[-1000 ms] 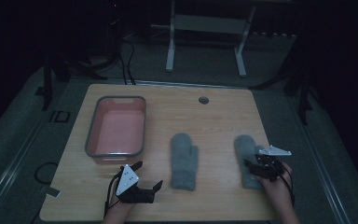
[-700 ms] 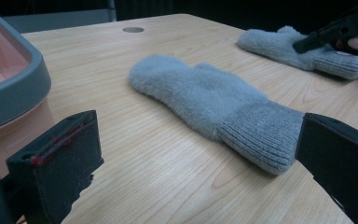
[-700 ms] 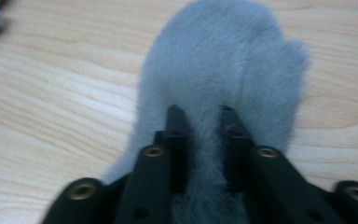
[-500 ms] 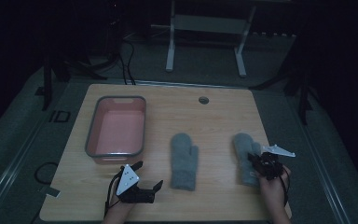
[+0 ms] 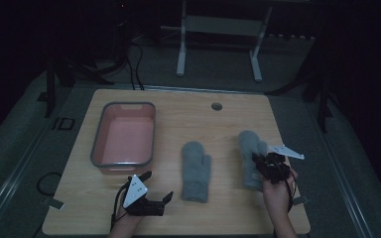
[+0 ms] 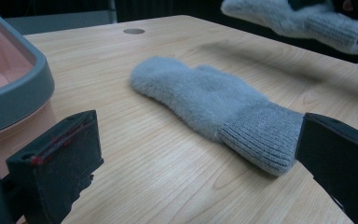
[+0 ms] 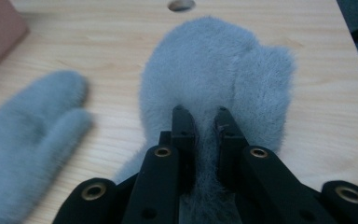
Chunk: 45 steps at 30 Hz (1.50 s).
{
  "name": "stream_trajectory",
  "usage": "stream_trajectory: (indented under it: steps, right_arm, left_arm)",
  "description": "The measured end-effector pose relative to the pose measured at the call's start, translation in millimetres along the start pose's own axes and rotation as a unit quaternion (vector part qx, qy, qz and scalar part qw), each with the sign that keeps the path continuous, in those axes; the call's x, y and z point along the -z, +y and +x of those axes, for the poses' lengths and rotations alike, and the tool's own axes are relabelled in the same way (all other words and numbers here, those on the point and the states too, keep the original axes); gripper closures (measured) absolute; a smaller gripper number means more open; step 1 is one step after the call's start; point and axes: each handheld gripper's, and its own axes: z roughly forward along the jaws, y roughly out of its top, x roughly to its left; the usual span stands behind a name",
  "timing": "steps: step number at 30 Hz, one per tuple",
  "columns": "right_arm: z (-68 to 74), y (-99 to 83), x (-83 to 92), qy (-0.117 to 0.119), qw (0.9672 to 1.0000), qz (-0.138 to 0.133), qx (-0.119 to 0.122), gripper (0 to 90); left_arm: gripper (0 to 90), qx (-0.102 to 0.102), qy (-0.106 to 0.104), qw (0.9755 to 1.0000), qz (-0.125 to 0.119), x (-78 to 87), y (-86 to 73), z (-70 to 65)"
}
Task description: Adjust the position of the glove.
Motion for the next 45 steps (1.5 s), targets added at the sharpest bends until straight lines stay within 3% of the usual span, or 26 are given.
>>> stream_trajectory:
  steps: [9,19,28,34,45]
  right_arm:
    - [40.0,6.9,-3.9,0.020,0.9998,-0.003,0.008,82.2]
    - [93.2,11.9,-8.6,0.063,0.9980,0.001,0.000,82.1]
    - [138.7,2.8,-26.0,0.070,0.9973,0.023,0.002,82.1]
    - [154.0,-4.5,-33.2,0.075,0.9965,0.035,-0.008,81.9]
    - [164.7,-22.5,-52.8,0.073,0.9954,0.059,-0.019,80.1]
  left_arm:
    - [0.7,-0.002,-0.002,1.0000,0.000,0.6,0.3,-0.3]
    - [0.7,-0.006,-0.004,1.0000,0.000,0.5,0.9,-0.8]
    - [0.7,-0.004,-0.005,1.0000,-0.005,2.1,1.7,-0.9]
    - [0.7,0.000,-0.008,0.9999,-0.007,3.3,2.5,0.2]
    - [0.7,-0.001,-0.014,0.9999,-0.006,1.6,3.3,-1.1]
